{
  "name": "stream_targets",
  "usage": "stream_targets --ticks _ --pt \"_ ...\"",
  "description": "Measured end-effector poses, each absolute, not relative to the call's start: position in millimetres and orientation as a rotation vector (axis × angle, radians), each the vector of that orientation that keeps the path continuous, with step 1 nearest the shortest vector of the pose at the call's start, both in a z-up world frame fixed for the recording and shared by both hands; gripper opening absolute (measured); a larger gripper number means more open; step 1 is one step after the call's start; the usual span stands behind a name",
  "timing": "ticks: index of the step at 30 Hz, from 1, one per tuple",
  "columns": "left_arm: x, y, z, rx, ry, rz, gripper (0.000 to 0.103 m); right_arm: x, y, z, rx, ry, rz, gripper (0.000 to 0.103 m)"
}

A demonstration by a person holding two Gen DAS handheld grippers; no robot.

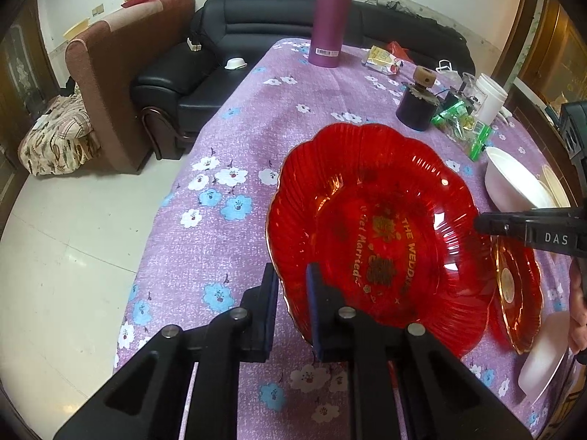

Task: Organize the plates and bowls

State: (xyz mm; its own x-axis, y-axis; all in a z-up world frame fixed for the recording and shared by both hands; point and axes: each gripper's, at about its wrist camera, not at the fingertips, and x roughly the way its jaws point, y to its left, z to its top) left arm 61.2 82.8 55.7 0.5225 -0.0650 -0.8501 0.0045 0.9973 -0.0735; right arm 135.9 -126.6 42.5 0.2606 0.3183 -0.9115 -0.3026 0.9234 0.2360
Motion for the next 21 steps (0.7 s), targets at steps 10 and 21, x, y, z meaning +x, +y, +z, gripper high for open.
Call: stream_targets --ticks 10,21 --pt "54.3 89.4 61.8 -0.067 1.011 -0.021 0.015 128.4 -122.7 49.7 0.030 1.225 0.447 0.011" --pt "25.5 96.8 70.4 -0.076 0.983 -0.011 0.015 102.8 -119.9 62.8 0.058 1.210 0.494 0.011"
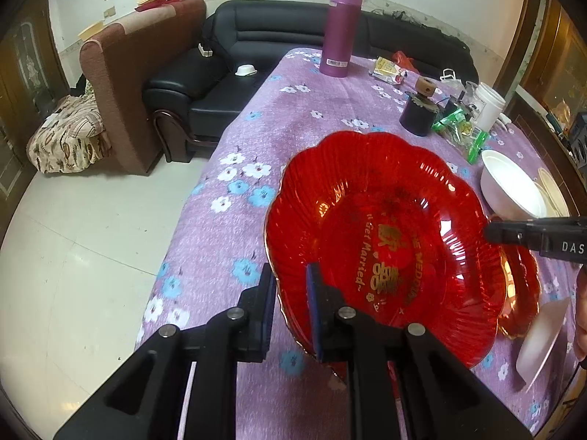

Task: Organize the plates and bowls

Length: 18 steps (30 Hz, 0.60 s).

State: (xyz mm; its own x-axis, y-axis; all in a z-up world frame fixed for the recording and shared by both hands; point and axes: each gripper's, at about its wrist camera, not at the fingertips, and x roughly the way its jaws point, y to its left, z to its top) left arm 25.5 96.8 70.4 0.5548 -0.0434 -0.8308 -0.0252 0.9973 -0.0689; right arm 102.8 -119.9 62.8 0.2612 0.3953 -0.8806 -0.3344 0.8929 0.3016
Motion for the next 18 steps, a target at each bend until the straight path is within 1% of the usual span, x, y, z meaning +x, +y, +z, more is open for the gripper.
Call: stream_targets --ticks 10,15,18 --pt "-39.0 106.0 71.9 -0.093 0.945 0.001 0.015 43.1 -112.4 53.2 0.056 1.229 0.545 0.012" --pt "-71.6 111.0 66.6 -0.120 0.938 0.013 0.020 11.1 -110.8 54.4 0.058 1.219 0.599 0.012" --pt "-83.6 115.3 58.8 -0.137 0.948 0.024 0.020 -4.5 -107.6 51.4 0.053 1.226 0.628 0.012"
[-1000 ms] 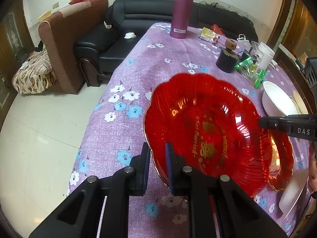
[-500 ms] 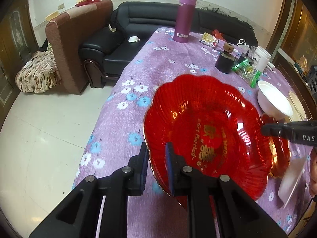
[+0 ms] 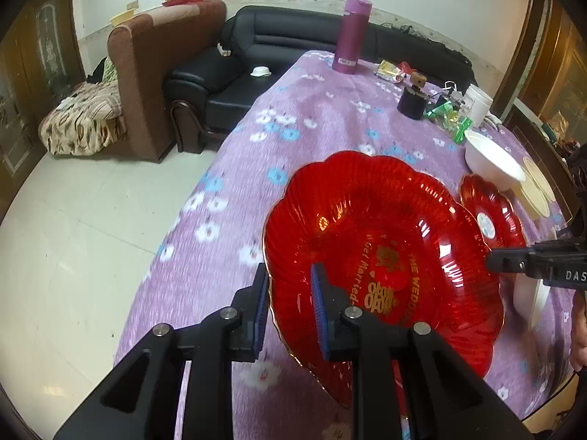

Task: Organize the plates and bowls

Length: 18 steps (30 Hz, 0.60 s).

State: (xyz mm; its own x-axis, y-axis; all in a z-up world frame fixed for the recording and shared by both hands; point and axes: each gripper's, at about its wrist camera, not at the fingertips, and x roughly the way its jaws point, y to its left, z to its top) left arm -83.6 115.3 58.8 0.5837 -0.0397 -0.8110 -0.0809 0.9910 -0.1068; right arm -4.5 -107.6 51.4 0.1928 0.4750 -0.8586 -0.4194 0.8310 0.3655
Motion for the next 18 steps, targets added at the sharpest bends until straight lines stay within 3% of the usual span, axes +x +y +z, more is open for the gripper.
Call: stream_targets --ticks 9,18 --pt "-91.5 122.2 48.2 -0.175 0.960 0.031 0.020 -9.5 -102.9 36.7 0.061 1.250 0.656 0.014" --pt "-104.3 137.6 68.9 -0.165 0.895 0.091 0.030 -18.4 -129.1 44.7 0.153 1.215 0.660 0.014"
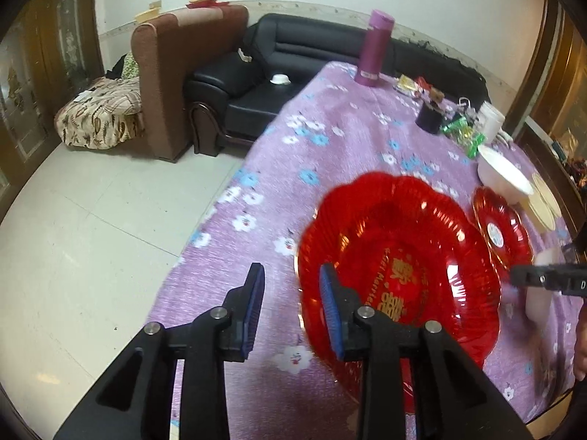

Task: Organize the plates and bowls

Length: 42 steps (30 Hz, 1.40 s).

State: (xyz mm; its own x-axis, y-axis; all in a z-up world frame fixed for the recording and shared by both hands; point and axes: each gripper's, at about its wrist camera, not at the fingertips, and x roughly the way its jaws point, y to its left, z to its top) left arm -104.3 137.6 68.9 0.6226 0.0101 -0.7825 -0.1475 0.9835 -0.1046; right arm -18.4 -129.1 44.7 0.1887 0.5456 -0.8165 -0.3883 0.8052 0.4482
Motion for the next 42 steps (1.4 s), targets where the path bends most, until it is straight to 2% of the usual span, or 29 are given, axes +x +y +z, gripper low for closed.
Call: stream_targets --ticks 6,13,17,28,42 --pt "-110.2 131.3 86.7 -0.159 0.857 0.072 0.031 -23.5 -167.2 36.7 0.223 1.220 0.612 0.014" --pt "-103.1 82.7 99.7 -0.088 0.849 -0.025 0.032 -34.3 -220.3 26.4 0.300 1.215 0.539 0.014" --pt "-96.2 42.9 107.6 -0.037 0.842 -0.098 0.041 -39.7 -244.2 30.9 0.342 1.187 0.514 0.014" --pt "-66.2 -50.6 111.6 0.061 0.874 -0.256 0.041 -44.2 -285.6 68.4 0.428 1.071 0.496 0.014" --pt "-16.6 -86.3 91.5 0.051 0.964 -0.247 0.041 -7.9 -310.7 66.6 0.427 1.080 0.384 0.013"
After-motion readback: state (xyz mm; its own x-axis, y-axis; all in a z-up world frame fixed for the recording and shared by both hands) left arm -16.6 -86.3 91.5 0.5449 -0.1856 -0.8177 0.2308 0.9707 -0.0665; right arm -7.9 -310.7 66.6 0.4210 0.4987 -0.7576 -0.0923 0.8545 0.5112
